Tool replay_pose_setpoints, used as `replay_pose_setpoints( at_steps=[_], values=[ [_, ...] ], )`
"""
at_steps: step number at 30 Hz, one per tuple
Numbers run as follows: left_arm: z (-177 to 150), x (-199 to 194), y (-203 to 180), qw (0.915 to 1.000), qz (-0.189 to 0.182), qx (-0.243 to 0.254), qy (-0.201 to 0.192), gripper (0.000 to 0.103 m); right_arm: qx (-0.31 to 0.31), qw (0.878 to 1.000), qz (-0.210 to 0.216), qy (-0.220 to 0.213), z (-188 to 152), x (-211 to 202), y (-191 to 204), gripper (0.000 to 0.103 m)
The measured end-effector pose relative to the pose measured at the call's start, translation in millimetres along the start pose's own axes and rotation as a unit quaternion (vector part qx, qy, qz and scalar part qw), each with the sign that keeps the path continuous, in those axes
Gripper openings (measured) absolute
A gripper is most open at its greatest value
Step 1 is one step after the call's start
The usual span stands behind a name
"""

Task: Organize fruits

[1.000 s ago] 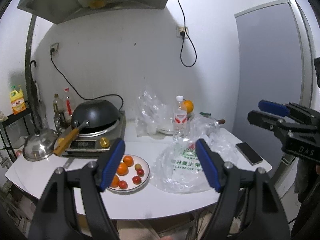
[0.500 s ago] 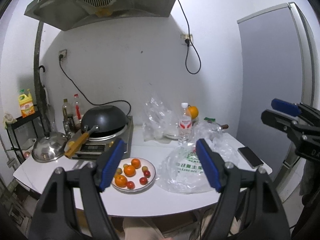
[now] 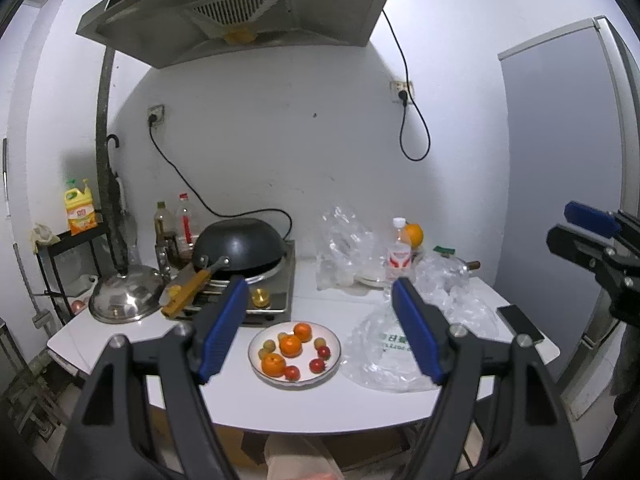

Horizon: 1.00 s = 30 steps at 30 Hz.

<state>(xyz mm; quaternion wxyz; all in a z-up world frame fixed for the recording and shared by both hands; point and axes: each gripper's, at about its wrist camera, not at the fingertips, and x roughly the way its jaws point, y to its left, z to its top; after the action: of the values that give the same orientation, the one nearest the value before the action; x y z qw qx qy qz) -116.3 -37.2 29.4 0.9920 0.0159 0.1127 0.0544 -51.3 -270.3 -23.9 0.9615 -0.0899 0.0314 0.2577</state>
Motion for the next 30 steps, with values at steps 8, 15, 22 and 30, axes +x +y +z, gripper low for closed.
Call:
replay_pose_setpoints(
  at_steps=[8,15,22,30],
  values=[
    [1,2,4,1.0000,0.005,-0.001,-0.003,0.075,-0.002,1.000,0.002,0.002,1,2,2,0.068],
    [1,4,4,0.9999,0.012,0.000,-0.006,0.075,-0.003,1.000,0.004,0.007,1,7,3,0.068],
    [2,4,3,0.9998,0.014,0.005,-0.010,0.075,-0.005,1.000,0.003,0.008,1,8,4,0.068],
    [1,6,5,0.9998,0.018,0.007,-0.010,0.075,-0.006,1.000,0.006,0.011,0,11,5,0.068]
  ],
)
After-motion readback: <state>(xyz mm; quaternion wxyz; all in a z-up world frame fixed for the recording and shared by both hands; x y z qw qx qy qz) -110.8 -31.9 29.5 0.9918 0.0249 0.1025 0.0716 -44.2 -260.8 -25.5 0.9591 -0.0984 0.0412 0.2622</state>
